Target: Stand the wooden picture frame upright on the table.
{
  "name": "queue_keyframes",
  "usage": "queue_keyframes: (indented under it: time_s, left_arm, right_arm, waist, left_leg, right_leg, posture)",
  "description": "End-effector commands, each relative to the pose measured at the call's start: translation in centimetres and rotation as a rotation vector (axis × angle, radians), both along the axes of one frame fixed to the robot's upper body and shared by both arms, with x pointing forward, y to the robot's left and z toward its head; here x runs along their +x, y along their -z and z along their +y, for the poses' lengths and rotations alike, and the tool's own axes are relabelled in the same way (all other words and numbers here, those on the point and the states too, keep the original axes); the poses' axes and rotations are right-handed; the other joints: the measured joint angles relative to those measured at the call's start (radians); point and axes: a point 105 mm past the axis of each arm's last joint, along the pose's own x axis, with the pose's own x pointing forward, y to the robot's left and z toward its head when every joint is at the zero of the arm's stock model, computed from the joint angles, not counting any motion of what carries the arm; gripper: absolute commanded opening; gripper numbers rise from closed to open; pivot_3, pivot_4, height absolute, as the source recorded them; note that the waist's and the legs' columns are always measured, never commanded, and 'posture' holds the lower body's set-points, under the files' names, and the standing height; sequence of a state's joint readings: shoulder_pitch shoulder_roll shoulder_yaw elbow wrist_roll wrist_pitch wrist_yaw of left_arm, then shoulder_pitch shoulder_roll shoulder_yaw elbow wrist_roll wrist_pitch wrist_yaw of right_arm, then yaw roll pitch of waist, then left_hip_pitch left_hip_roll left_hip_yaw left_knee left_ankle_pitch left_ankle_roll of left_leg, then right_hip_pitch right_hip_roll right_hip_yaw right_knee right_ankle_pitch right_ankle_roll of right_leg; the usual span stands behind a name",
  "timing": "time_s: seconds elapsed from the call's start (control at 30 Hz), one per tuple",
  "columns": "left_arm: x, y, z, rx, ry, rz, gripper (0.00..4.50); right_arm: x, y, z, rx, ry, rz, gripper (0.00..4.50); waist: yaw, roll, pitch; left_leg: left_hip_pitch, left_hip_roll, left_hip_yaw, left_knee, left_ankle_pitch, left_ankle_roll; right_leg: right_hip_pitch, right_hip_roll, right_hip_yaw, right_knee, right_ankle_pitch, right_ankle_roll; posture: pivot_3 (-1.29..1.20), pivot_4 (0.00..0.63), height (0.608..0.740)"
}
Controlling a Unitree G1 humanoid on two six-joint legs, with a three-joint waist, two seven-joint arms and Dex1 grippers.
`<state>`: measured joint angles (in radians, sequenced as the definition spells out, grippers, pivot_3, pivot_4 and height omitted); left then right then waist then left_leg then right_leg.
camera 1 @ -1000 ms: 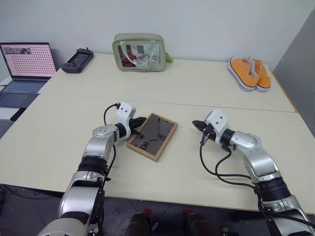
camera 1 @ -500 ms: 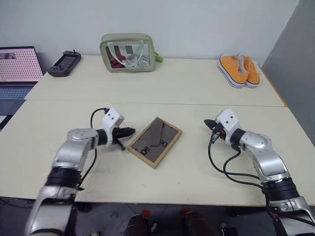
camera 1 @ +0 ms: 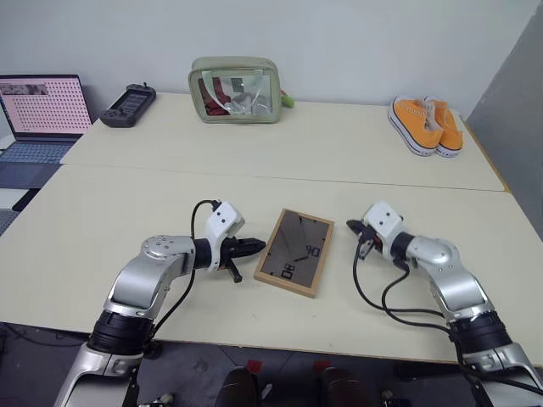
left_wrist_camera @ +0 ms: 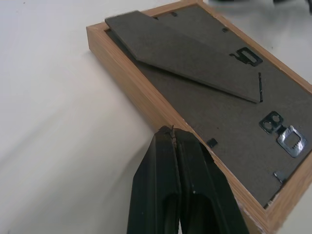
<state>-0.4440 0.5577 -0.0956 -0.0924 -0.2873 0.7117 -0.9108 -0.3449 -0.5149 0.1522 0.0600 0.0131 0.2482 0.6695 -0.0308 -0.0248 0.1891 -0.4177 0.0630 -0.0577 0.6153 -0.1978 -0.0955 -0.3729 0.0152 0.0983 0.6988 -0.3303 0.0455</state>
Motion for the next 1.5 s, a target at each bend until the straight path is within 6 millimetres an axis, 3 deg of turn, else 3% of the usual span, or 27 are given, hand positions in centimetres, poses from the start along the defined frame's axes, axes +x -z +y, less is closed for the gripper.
queue_keyframes:
  time_s: [0.03,0.27,0.43,0.57,0.7,0.93,1.1,1.37,1.5]
  left_arm:
    - [0.2,-1.4,-0.8,-0.02,0.018,-0.048,0.01]
    - [0.3,-1.3,-1.2,-0.032,0.017,-0.042,0.01]
    - [0.7,-1.7,2.0,0.007,-0.057,-0.039,0.01]
    - [-0.9,-1.1,3.6,0.057,-0.036,0.012,0.01]
    - [-2.5,-0.2,2.4,0.058,0.034,0.047,0.01]
    - [-3.2,0.4,-2.2,0.0,0.133,0.068,0.01]
    - [-3.3,0.2,-4.0,-0.03,0.167,0.07,0.01]
    - [-2.0,-0.4,-1.9,-0.025,0.083,0.057,0.01]
    - [-1.3,-0.9,-0.6,-0.02,0.029,0.041,0.01]
  right_arm:
    - [-1.3,0.4,0.4,-0.044,-0.052,0.014,0.0]
    - [-1.2,-0.1,0.7,-0.006,-0.041,0.009,0.0]
    - [-0.6,-0.6,1.7,0.0,-0.056,-0.009,0.0]
    - [-0.4,-0.6,2.3,0.004,-0.064,-0.011,0.0]
    - [-0.2,-0.6,2.7,0.014,-0.065,-0.015,0.0]
    - [1.0,-1.4,3.6,0.029,-0.067,-0.046,0.0]
    - [1.9,-2.0,4.1,0.027,-0.063,-0.077,0.0]
    - [1.4,-1.7,2.8,-0.008,-0.054,-0.076,0.0]
    - [0.7,-1.7,1.2,-0.05,-0.044,-0.079,0.0]
  waist:
    - [-0.002,0.0,0.0]
    - [-0.008,0.0,0.0]
    - [-0.017,0.0,0.0]
    - [-0.024,0.0,0.0]
    - [-0.024,0.0,0.0]
    - [-0.013,0.0,0.0]
    - [-0.013,0.0,0.0]
    - [-0.013,0.0,0.0]
    - [-0.012,0.0,0.0]
  left_leg:
    - [0.001,0.0,0.0,0.0,0.0,0.0]
    - [0.002,0.0,0.0,0.001,0.0,0.0]
    - [0.002,0.001,0.0,0.001,0.0,0.0]
    - [0.001,0.001,0.0,0.0,0.0,0.0]
    - [0.001,0.0,0.001,-0.001,0.0,0.0]
    - [0.001,0.0,0.0,0.0,0.0,0.0]
    - [0.001,0.0,0.0,0.0,0.0,0.0]
    - [0.001,0.0,0.0,0.0,0.0,0.0]
    - [0.001,0.0,0.0,0.0,0.0,0.0]
  right_leg:
    - [0.001,0.0,0.0,0.0,0.0,0.0]
    - [0.002,0.0,0.0,0.0,0.0,0.0]
    - [0.001,0.001,0.0,0.001,0.0,0.0]
    - [0.0,0.0,0.001,0.0,0.0,0.0]
    - [0.001,0.0,0.001,0.0,0.0,0.0]
    - [0.001,0.0,0.001,0.0,0.0,0.0]
    - [0.0,0.0,0.0,0.0,0.0,0.0]
    - [0.0,0.0,0.0,0.0,0.0,0.0]
    - [0.0,0.0,0.0,0.0,0.0,0.0]
  posture:
    - [0.0,0.15,0.74]
    - [0.0,0.15,0.74]
    - [0.0,0.15,0.74]
    - [0.0,0.15,0.74]
    - [0.0,0.15,0.74]
    - [0.0,0.15,0.74]
    - [0.0,0.15,0.74]
    - [0.0,0.15,0.74]
    - [0.0,0.15,0.74]
